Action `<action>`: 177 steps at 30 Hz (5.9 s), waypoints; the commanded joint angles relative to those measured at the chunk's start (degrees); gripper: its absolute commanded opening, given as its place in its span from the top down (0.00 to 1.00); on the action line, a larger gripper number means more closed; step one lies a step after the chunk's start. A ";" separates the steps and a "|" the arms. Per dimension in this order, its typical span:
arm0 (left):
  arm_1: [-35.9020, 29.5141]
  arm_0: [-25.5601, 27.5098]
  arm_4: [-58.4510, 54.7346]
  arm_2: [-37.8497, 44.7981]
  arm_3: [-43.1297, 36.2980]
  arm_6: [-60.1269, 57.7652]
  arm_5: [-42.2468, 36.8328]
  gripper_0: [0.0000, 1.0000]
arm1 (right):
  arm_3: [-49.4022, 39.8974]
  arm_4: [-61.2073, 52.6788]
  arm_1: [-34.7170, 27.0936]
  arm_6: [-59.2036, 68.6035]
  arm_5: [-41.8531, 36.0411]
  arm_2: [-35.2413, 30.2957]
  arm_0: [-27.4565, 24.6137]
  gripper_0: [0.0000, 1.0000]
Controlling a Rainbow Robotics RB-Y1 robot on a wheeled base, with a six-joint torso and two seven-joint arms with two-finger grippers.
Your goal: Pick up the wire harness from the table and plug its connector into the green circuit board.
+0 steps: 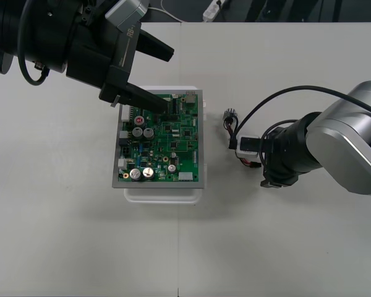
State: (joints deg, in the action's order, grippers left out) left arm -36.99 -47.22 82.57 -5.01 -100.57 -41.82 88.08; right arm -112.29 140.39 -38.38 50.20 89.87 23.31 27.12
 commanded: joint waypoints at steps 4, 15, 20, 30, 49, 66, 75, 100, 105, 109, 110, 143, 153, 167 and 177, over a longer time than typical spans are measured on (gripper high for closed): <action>0.60 -2.97 -0.83 -0.27 -0.41 -0.71 -2.82 0.00 | -0.03 0.41 -0.38 1.92 0.13 2.18 1.97 0.00; 0.60 -2.97 -0.83 -0.27 -0.41 -0.71 -2.82 0.00 | 2.51 -0.03 -0.38 2.01 0.13 3.32 2.93 0.00; 0.60 -2.97 -0.83 -0.27 -0.41 -0.71 -2.82 0.00 | 2.95 -0.56 -0.38 2.19 0.13 4.11 3.81 0.00; 0.60 -2.97 -0.83 -0.27 -0.41 -0.71 -2.82 0.00 | 3.13 -0.30 -0.38 2.45 0.13 5.34 5.13 0.00; 0.60 -2.97 -0.83 -0.27 -0.41 -0.71 -2.82 0.00 | 7.00 -1.26 -0.12 2.45 0.13 7.10 7.42 0.00; 0.60 -2.97 -0.83 -0.27 -0.41 -0.71 -2.82 0.00 | 7.96 -1.53 -0.03 2.54 0.13 7.36 7.77 0.00; 0.60 -2.97 -0.83 -0.27 -0.41 -0.71 -2.82 0.00 | 7.96 -2.05 0.06 2.54 0.13 7.36 7.77 0.00; 0.60 -2.97 -0.83 -0.27 -0.41 -0.71 -2.82 0.00 | 7.96 -0.65 1.82 2.45 0.13 7.36 7.94 0.92; 0.60 -2.97 -0.83 -0.27 -0.41 -0.71 -2.82 0.00 | 7.96 -0.30 1.82 2.27 0.13 7.36 7.86 1.00; 0.60 -2.97 -0.83 -0.27 -0.41 -0.71 -2.82 0.00 | 7.96 -0.30 1.73 2.10 0.13 7.36 7.86 1.00; 0.60 -2.97 -0.83 -0.27 -0.41 -0.71 -2.82 0.00 | 7.96 -0.38 1.64 2.01 0.13 7.36 7.86 1.00; 0.60 -2.97 -0.83 -0.27 -0.41 -0.71 -2.82 0.00 | 6.38 -13.13 -5.57 -2.12 0.13 2.18 7.94 1.00; 0.60 -2.97 -0.83 -0.27 -0.41 -0.71 -2.82 0.00 | 6.38 -16.38 -6.09 -9.41 0.13 -6.35 7.77 1.00; 1.04 1.69 -0.91 -1.67 0.73 -0.89 -2.21 0.00 | 6.38 -27.10 -9.26 -12.32 0.13 -13.38 5.75 1.00; 0.51 1.78 -2.58 -1.59 0.91 -0.98 -2.38 0.00 | 6.38 -39.41 -12.60 -11.26 0.13 -16.46 5.48 1.00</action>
State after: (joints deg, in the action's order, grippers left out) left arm -36.89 -45.16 81.52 -6.19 -99.37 -41.82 88.03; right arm -104.13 104.77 -46.78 38.91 89.87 8.61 32.98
